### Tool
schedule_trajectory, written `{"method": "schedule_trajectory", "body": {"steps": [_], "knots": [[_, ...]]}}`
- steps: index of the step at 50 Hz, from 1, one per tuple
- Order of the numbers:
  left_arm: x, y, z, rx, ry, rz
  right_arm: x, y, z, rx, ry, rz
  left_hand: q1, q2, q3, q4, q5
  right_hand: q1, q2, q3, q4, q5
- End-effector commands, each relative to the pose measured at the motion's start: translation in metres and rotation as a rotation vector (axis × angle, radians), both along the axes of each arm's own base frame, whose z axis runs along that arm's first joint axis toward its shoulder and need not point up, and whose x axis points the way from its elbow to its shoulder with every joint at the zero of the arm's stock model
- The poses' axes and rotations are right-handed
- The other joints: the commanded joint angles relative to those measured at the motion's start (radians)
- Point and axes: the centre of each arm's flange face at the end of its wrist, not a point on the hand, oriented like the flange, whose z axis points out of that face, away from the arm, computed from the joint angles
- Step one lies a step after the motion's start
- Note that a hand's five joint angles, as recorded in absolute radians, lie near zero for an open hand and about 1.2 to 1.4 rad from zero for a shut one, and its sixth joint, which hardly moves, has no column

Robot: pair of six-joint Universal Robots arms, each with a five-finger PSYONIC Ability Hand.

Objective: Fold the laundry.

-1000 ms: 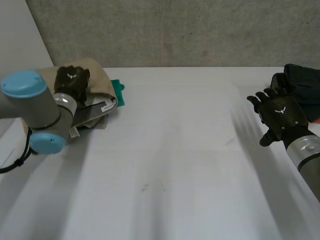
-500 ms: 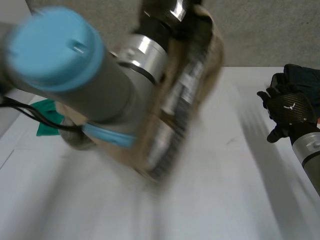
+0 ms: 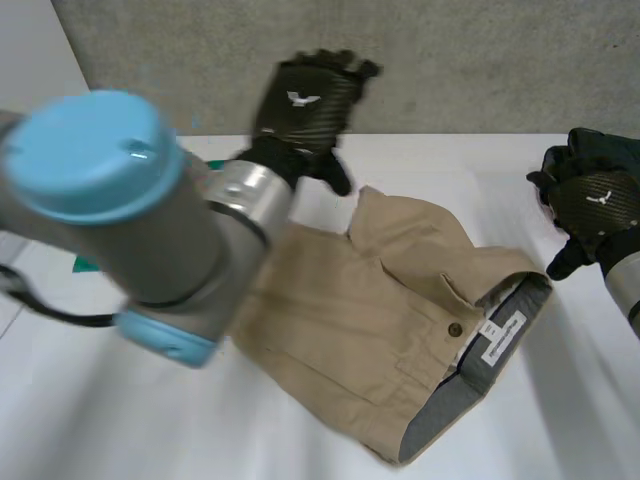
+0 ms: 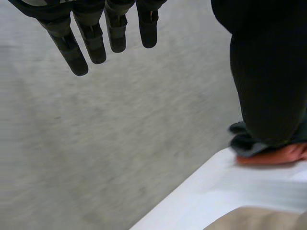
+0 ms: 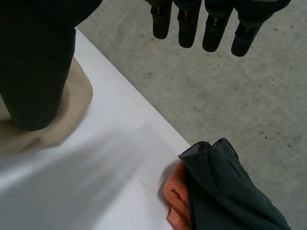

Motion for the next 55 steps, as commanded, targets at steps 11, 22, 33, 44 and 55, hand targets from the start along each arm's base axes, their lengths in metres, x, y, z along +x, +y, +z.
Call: {"method": "schedule_trajectory", "body": {"steps": [11, 22, 33, 44, 55], "knots": [[0.139, -0.091, -0.07, 0.048, -0.378, 0.248, 0.03, 0.083, 0.071, 0.236, -0.142, 0.197, 0.006, 0.001, -0.007, 0.007, -0.004, -0.063, -0.043, -0.041, -0.039, -0.05], [0.162, -0.117, -0.123, 0.068, -0.572, 0.24, 0.08, 0.117, 0.038, 0.495, -0.163, 0.271, 0.126, 0.121, 0.113, 0.127, 0.116, -0.063, -0.043, -0.041, -0.039, -0.05], [0.152, -0.113, -0.157, 0.109, -0.607, 0.131, 0.122, 0.156, -0.01, 0.622, -0.096, 0.358, 0.469, 0.464, 0.456, 0.471, 0.46, -0.063, -0.043, -0.041, -0.039, -0.05], [0.146, -0.106, -0.16, 0.114, -0.61, 0.111, 0.127, 0.172, -0.039, 0.549, -0.059, 0.308, 1.083, 1.078, 1.07, 1.084, 1.073, -0.009, 0.011, 0.013, 0.015, 0.004], [0.145, -0.107, -0.159, 0.104, -0.609, 0.118, 0.124, 0.172, -0.068, 0.544, -0.03, 0.25, 1.18, 1.175, 1.167, 1.181, 1.17, 0.235, 0.255, 0.257, 0.259, 0.248]]}}
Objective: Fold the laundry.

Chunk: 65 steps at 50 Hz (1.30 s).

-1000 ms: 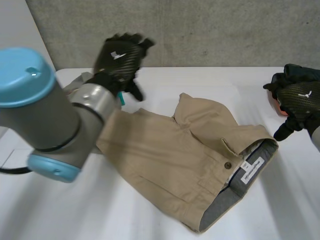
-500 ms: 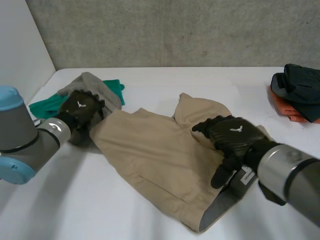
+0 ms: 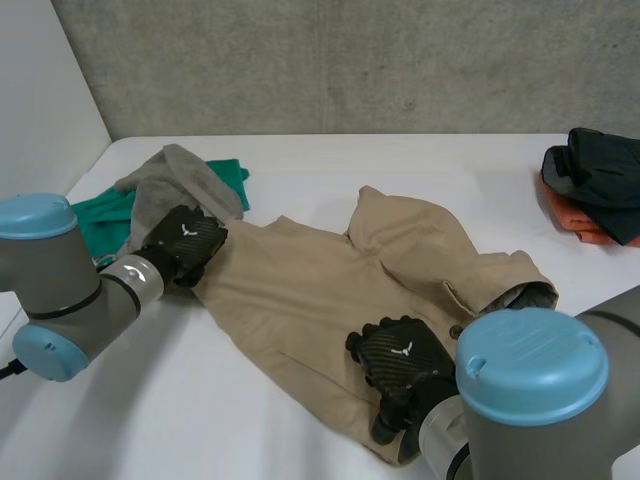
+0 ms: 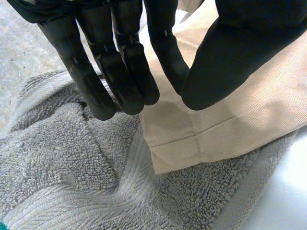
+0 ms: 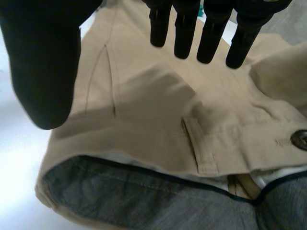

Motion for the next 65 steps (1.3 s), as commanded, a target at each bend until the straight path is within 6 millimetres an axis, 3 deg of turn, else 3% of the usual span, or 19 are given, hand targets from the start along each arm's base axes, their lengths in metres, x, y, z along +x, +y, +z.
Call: {"method": "schedule_trajectory", "body": {"steps": [1, 5, 9, 10, 11, 13, 19, 26, 31, 39, 41, 43, 45, 49, 55, 57, 58, 62, 65], "knots": [[0.0, 0.0, -0.001, 0.0, -0.002, 0.003, -0.002, 0.001, -0.019, 0.02, 0.035, -0.014, 0.242, 0.202, 0.208, 0.2, 0.231, 0.114, 0.114, 0.109, 0.11, 0.104], [0.001, 0.001, -0.005, 0.013, -0.005, 0.004, -0.001, 0.002, -0.025, 0.025, 0.043, -0.011, 0.242, 0.202, 0.208, 0.2, 0.231, 0.258, 0.257, 0.252, 0.253, 0.248], [0.001, 0.002, -0.006, 0.019, -0.004, 0.005, 0.0, -0.001, -0.025, 0.007, 0.026, -0.016, 0.242, 0.202, 0.208, 0.2, 0.231, 0.875, 0.875, 0.87, 0.871, 0.865], [0.001, 0.003, -0.005, 0.021, -0.005, 0.005, 0.0, -0.003, -0.024, 0.002, 0.022, -0.021, 0.076, 0.036, 0.043, 0.035, 0.066, 0.988, 0.988, 0.983, 0.983, 0.978], [0.002, 0.004, -0.004, 0.026, -0.004, 0.007, 0.0, -0.003, -0.024, -0.002, 0.019, -0.025, -0.347, -0.387, -0.38, -0.389, -0.357, 1.035, 1.034, 1.029, 1.03, 1.025], [0.002, 0.006, -0.002, 0.025, -0.003, 0.009, 0.0, -0.007, -0.02, -0.016, 0.008, -0.037, -0.509, -0.549, -0.543, -0.551, -0.52, 1.035, 1.035, 1.03, 1.03, 1.025], [0.007, 0.016, 0.018, -0.002, 0.011, 0.011, 0.0, -0.01, 0.001, -0.068, -0.026, -0.034, -0.586, -0.626, -0.62, -0.628, -0.597, 1.035, 1.035, 1.03, 1.03, 1.025], [0.01, 0.026, 0.011, 0.02, 0.0, 0.007, -0.004, -0.009, 0.04, -0.191, -0.058, -0.007, -0.621, -0.661, -0.655, -0.663, -0.632, 1.035, 1.035, 1.03, 1.03, 1.025], [0.011, 0.021, 0.009, 0.003, 0.001, 0.018, -0.009, -0.006, 0.063, -0.266, -0.055, 0.008, -0.639, -0.679, -0.672, -0.681, -0.649, 1.035, 1.035, 1.03, 1.03, 1.025], [-0.001, 0.02, -0.011, 0.024, -0.004, -0.011, -0.016, -0.002, 0.09, -0.334, -0.115, -0.005, -0.533, -0.574, -0.567, -0.575, -0.544, 1.035, 1.035, 1.03, 1.03, 1.025], [-0.006, 0.021, -0.012, 0.019, -0.005, -0.024, -0.018, -0.002, 0.094, -0.348, -0.117, -0.004, -0.311, -0.351, -0.345, -0.353, -0.322, 1.035, 1.035, 1.03, 1.03, 1.025], [-0.013, 0.021, -0.011, 0.006, 0.0, -0.037, -0.018, -0.002, 0.094, -0.351, -0.115, -0.008, 0.158, 0.118, 0.124, 0.116, 0.148, 1.035, 1.035, 1.03, 1.03, 1.025], [-0.014, 0.022, -0.009, -0.002, 0.005, -0.038, -0.022, -0.007, 0.094, -0.352, -0.093, -0.023, 0.242, 0.202, 0.208, 0.2, 0.231, 1.035, 1.035, 1.03, 1.03, 1.025], [-0.015, 0.028, 0.026, -0.077, 0.032, -0.027, -0.036, -0.028, 0.098, -0.385, -0.002, -0.077, 0.242, 0.202, 0.208, 0.2, 0.231, 1.035, 1.035, 1.03, 1.03, 1.025], [-0.021, 0.071, 0.12, -0.24, 0.214, -0.018, -0.062, -0.061, 0.127, -0.515, 0.154, -0.15, 0.242, 0.202, 0.208, 0.2, 0.231, 1.035, 1.035, 1.03, 1.03, 1.025], [-0.019, 0.084, 0.148, -0.293, 0.273, -0.009, -0.07, -0.071, 0.146, -0.586, 0.202, -0.173, 0.242, 0.202, 0.208, 0.2, 0.231, 1.035, 1.035, 1.03, 1.03, 1.025], [-0.015, 0.098, 0.174, -0.337, 0.325, -0.004, -0.072, -0.074, 0.153, -0.609, 0.212, -0.178, 0.242, 0.202, 0.208, 0.2, 0.231, 1.035, 1.035, 1.03, 1.03, 1.025], [-0.005, 0.129, 0.223, -0.409, 0.406, -0.001, -0.081, -0.086, 0.189, -0.701, 0.226, -0.217, 0.242, 0.202, 0.208, 0.2, 0.231, 1.035, 1.035, 1.03, 1.03, 1.025], [-0.003, 0.137, 0.234, -0.385, 0.422, -0.004, -0.087, -0.093, 0.212, -0.73, 0.221, -0.244, 0.242, 0.202, 0.208, 0.2, 0.231, 1.035, 1.035, 1.03, 1.03, 1.025]]}}
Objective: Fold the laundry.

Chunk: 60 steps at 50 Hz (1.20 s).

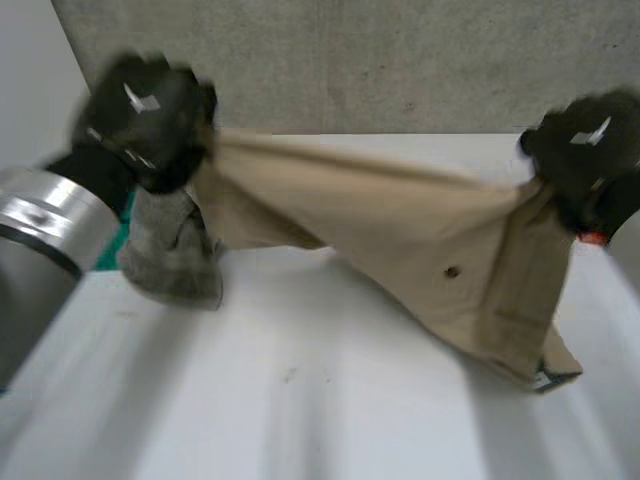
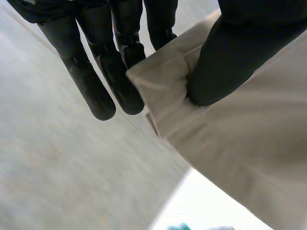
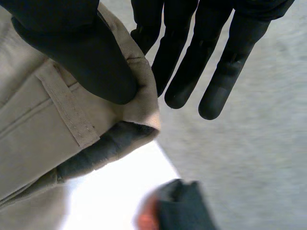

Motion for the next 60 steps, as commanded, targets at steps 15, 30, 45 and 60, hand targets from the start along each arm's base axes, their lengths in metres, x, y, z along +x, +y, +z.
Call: {"method": "schedule_trajectory", "body": {"steps": [15, 30, 45, 60], "knots": [[-0.041, 0.018, -0.025, 0.389, 0.005, 0.004, -0.005, -0.09, -0.009, 0.121, 0.088, -0.027, 0.261, 0.201, 0.209, 0.199, 0.245, 0.298, 0.215, 0.205, 0.197, 0.212], [-0.111, -0.096, 0.054, -0.179, 0.111, 0.069, 0.032, -0.208, 0.006, -0.413, -0.094, -0.051, 0.261, 0.201, 0.209, 0.199, 0.245, 0.298, 0.215, 0.205, 0.197, 0.212], [-0.107, -0.096, 0.097, -0.399, 0.311, 0.114, 0.037, -0.213, 0.076, -0.843, -0.339, 0.026, 0.261, 0.201, 0.209, 0.199, 0.245, 0.298, 0.215, 0.205, 0.197, 0.212], [-0.097, -0.078, -0.082, 0.054, 0.002, 0.107, 0.048, -0.211, -0.128, -0.205, -0.14, 0.107, 0.261, 0.201, 0.209, 0.199, 0.245, 0.298, 0.215, 0.205, 0.197, 0.212]]}}
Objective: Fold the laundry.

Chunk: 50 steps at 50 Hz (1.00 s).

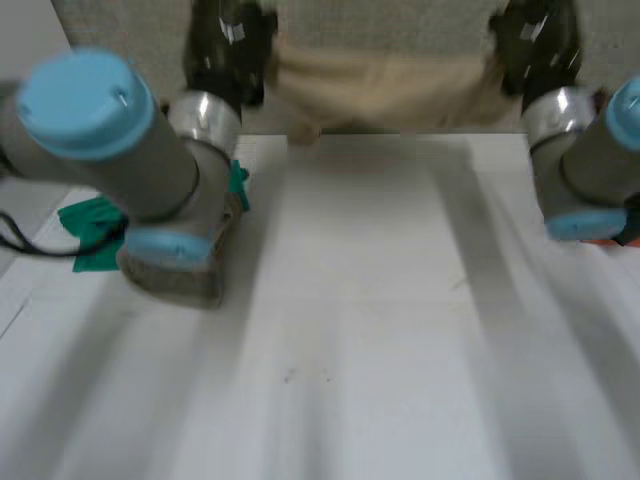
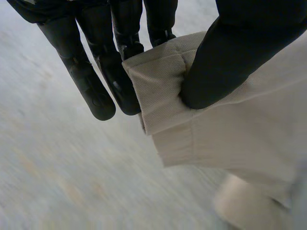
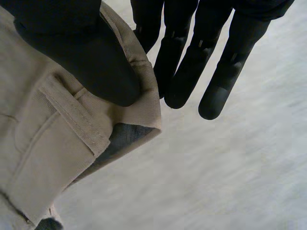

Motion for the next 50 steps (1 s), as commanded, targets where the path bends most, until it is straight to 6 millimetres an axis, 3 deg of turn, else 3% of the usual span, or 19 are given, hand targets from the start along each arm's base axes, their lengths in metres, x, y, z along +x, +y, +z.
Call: {"method": "schedule_trajectory", "body": {"steps": [1, 2, 4, 5, 10, 18, 22, 27, 28, 29, 30, 32, 34, 36, 39, 42, 45, 50], "knots": [[0.006, 0.017, -0.093, 0.234, -0.144, -0.02, 0.0, 0.013, -0.111, 0.3, 0.115, 0.025, 0.261, 0.197, 0.198, 0.194, 0.225, 0.255, 0.215, 0.201, 0.196, 0.212], [0.005, 0.021, -0.107, 0.267, -0.164, -0.024, -0.002, 0.018, -0.129, 0.352, 0.133, 0.024, 0.261, 0.197, 0.198, 0.194, 0.225, 0.255, 0.215, 0.201, 0.196, 0.212], [0.0, 0.037, -0.141, 0.344, -0.223, -0.055, -0.005, 0.028, -0.147, 0.419, 0.163, 0.022, 0.261, 0.197, 0.198, 0.194, 0.225, 0.255, 0.215, 0.201, 0.196, 0.212], [0.0, 0.041, -0.148, 0.361, -0.237, -0.06, -0.008, 0.035, -0.155, 0.459, 0.185, 0.019, 0.261, 0.197, 0.198, 0.194, 0.225, 0.255, 0.215, 0.201, 0.196, 0.212], [0.009, 0.061, -0.17, 0.44, -0.298, -0.063, -0.019, 0.059, -0.158, 0.562, 0.246, 0.01, 0.261, 0.197, 0.198, 0.194, 0.225, 0.255, 0.215, 0.201, 0.196, 0.212], [0.042, 0.108, -0.143, 0.508, -0.355, -0.06, -0.035, 0.108, -0.138, 0.741, 0.335, 0.002, 0.261, 0.197, 0.198, 0.194, 0.225, 0.255, 0.215, 0.201, 0.196, 0.212], [0.058, 0.14, -0.126, 0.551, -0.392, -0.077, -0.047, 0.131, -0.126, 0.837, 0.374, -0.038, 0.261, 0.197, 0.198, 0.194, 0.225, 0.255, 0.215, 0.201, 0.196, 0.212], [0.081, 0.196, -0.119, 0.696, -0.521, -0.123, -0.072, 0.17, -0.112, 0.961, 0.503, -0.076, 0.261, 0.197, 0.198, 0.194, 0.225, 0.255, 0.215, 0.201, 0.196, 0.212], [0.085, 0.208, -0.118, 0.732, -0.554, -0.136, -0.087, 0.189, -0.106, 1.0, 0.594, -0.089, 0.261, 0.197, 0.198, 0.194, 0.225, 0.255, 0.215, 0.201, 0.196, 0.212], [0.088, 0.214, -0.119, 0.75, -0.571, -0.143, -0.088, 0.191, -0.106, 1.005, 0.605, -0.089, 0.261, 0.197, 0.198, 0.194, 0.225, 0.255, 0.215, 0.201, 0.196, 0.212], [0.093, 0.234, -0.117, 0.798, -0.629, -0.177, -0.093, 0.198, -0.106, 1.019, 0.642, -0.089, 0.261, 0.197, 0.198, 0.194, 0.225, 0.255, 0.215, 0.201, 0.196, 0.212], [0.1, 0.254, -0.116, 0.844, -0.689, -0.209, -0.104, 0.221, -0.104, 1.049, 0.741, -0.085, 0.261, 0.197, 0.198, 0.194, 0.225, 0.255, 0.215, 0.201, 0.196, 0.212], [0.107, 0.281, -0.114, 0.891, -0.778, -0.267, -0.108, 0.232, -0.102, 1.054, 0.778, -0.079, 0.261, 0.197, 0.198, 0.194, 0.225, 0.255, 0.215, 0.201, 0.196, 0.212], [0.108, 0.289, -0.113, 0.898, -0.807, -0.288, -0.111, 0.24, -0.099, 1.042, 0.811, -0.07, 0.261, 0.197, 0.198, 0.194, 0.225, 0.255, 0.215, 0.201, 0.196, 0.212], [0.101, 0.285, -0.112, 0.865, -0.785, -0.294, -0.11, 0.242, -0.099, 1.036, 0.797, -0.053, 0.261, 0.197, 0.198, 0.194, 0.225, 0.255, 0.215, 0.201, 0.196, 0.212], [0.08, 0.265, -0.11, 0.787, -0.721, -0.29, -0.106, 0.232, -0.096, 0.987, 0.739, -0.046, 0.261, 0.197, 0.198, 0.194, 0.225, 0.255, 0.215, 0.201, 0.196, 0.212], [0.052, 0.224, -0.11, 0.7, -0.621, -0.246, -0.097, 0.198, -0.105, 0.917, 0.638, -0.04, 0.261, 0.197, 0.198, 0.194, 0.225, 0.255, 0.215, 0.201, 0.196, 0.212], [0.024, 0.155, -0.113, 0.605, -0.493, -0.132, -0.092, 0.157, -0.118, 0.853, 0.552, -0.091, 0.261, 0.197, 0.198, 0.194, 0.225, 0.255, 0.215, 0.201, 0.196, 0.212]]}}
